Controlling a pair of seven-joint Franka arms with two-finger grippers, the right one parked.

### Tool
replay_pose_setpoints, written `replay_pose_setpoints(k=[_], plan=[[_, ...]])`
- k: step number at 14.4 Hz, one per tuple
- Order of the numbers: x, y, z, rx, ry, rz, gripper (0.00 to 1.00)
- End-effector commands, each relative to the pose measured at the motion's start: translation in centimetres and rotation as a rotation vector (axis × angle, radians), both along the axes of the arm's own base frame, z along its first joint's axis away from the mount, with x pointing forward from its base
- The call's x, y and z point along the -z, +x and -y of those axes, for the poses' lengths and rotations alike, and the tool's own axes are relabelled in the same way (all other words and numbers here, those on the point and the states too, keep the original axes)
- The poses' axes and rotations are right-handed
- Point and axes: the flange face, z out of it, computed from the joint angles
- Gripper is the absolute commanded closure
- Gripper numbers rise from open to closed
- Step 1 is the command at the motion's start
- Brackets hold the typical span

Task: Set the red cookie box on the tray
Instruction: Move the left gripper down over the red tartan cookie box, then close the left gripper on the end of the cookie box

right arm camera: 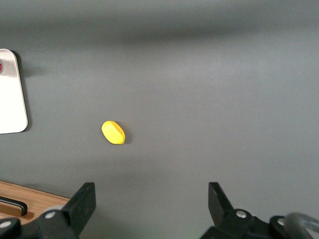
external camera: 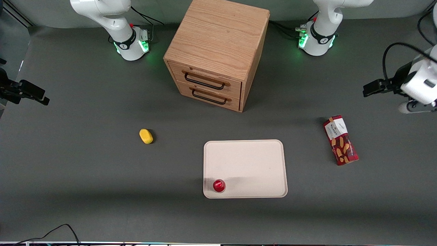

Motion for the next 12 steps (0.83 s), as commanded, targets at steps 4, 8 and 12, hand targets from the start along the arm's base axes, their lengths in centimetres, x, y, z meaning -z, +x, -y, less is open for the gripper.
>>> replay_pose_setpoints(k=[4,8,12], plan=[[17.4,-0.3,-3.7,-0.046,0.007,0.11,0.0],[24.9,1.7,-4.9,-0.1,0.006,0.141,0.0],[29.7,2.9,-4.7,-0.135,-0.004,0.205,0.0]])
